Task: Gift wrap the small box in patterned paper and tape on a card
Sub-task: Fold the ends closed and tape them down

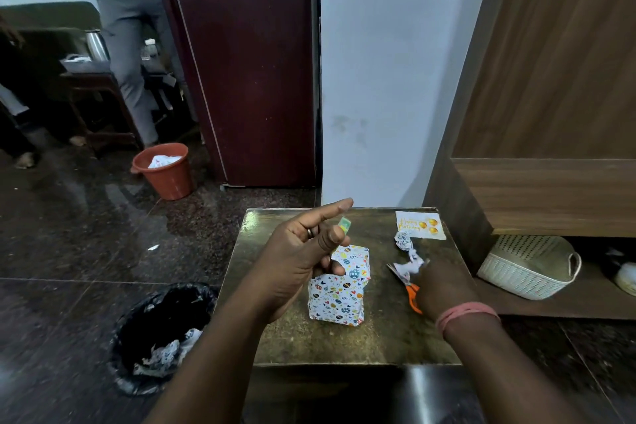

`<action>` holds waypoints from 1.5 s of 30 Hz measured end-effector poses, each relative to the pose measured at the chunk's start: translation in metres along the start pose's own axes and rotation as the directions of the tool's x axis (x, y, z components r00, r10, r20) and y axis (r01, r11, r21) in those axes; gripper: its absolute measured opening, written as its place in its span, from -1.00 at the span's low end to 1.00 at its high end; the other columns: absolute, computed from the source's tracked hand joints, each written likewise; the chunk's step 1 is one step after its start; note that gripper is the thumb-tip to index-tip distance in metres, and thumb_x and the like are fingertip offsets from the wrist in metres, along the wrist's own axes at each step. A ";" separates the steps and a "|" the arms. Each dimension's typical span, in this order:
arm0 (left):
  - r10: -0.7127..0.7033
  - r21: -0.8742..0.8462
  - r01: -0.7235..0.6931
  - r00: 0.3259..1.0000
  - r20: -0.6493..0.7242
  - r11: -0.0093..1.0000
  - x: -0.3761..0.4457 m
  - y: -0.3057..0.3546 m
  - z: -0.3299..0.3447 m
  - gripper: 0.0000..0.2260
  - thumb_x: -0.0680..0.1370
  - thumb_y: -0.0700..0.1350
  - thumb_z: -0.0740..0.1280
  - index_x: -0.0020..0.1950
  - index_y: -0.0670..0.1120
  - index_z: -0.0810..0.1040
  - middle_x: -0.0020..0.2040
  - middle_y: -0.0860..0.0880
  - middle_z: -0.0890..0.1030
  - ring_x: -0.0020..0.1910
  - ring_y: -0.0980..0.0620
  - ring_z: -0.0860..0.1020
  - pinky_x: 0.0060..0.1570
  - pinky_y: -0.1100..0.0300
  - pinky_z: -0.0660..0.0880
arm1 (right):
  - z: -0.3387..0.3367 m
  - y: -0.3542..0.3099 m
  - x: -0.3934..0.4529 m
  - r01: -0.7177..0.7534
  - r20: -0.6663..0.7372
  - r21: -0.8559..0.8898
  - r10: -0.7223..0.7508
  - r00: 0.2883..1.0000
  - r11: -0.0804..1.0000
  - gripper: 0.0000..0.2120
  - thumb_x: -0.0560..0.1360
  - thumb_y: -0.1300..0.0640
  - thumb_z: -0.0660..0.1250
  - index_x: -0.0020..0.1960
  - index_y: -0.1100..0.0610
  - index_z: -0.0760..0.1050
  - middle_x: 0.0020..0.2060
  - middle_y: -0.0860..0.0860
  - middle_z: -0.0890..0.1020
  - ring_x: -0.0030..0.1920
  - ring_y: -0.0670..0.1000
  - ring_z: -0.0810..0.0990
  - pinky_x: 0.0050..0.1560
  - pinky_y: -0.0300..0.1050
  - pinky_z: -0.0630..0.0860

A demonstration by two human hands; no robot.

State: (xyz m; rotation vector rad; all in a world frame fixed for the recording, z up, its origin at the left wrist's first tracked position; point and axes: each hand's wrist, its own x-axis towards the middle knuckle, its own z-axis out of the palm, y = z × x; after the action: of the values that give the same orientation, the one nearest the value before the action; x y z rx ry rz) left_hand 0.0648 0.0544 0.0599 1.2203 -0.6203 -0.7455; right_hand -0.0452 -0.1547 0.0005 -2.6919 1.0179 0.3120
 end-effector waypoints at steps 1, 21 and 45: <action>-0.001 -0.001 0.001 1.000 0.002 1.000 0.000 0.001 0.001 -0.48 0.33 0.11 0.51 0.30 0.11 0.67 -0.05 -0.15 0.62 -0.41 0.11 0.44 -0.16 0.16 0.59 | -0.001 -0.004 -0.002 -0.033 -0.004 0.023 0.033 0.999 0.999 -0.59 0.61 0.02 0.28 0.44 0.05 0.44 0.39 0.03 0.51 0.38 0.05 0.49 0.32 -0.21 0.37; 0.027 0.175 -0.022 0.999 -0.027 0.984 0.006 -0.005 -0.001 -0.45 0.36 0.01 0.61 0.35 0.10 0.63 -0.18 -0.04 0.48 -0.28 -0.03 0.60 -0.09 0.10 0.53 | -0.057 -0.048 -0.040 0.436 -0.354 0.882 -0.362 0.863 0.177 -0.93 0.52 0.25 0.46 -0.05 0.22 0.72 -0.28 0.27 0.67 -0.31 0.15 0.64 -0.23 -0.04 0.62; 0.159 0.105 -0.143 0.972 -0.171 0.984 0.006 -0.005 0.010 -0.54 0.37 -0.17 0.55 0.27 -0.15 0.64 0.02 -0.11 0.75 0.00 0.05 0.71 0.02 0.26 0.60 | -0.056 -0.066 -0.049 0.017 -0.042 0.998 -0.383 0.923 -0.067 -0.78 0.65 0.25 0.24 -0.15 0.25 0.55 -0.33 0.10 0.43 -0.39 -0.03 0.44 -0.50 -0.22 0.32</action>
State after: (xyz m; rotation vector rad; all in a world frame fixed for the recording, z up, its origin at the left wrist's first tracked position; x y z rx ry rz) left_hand 0.0603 0.0426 0.0573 1.2937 -0.5962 -0.4775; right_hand -0.0305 -0.0934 0.0771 -1.2205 0.3374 -0.1674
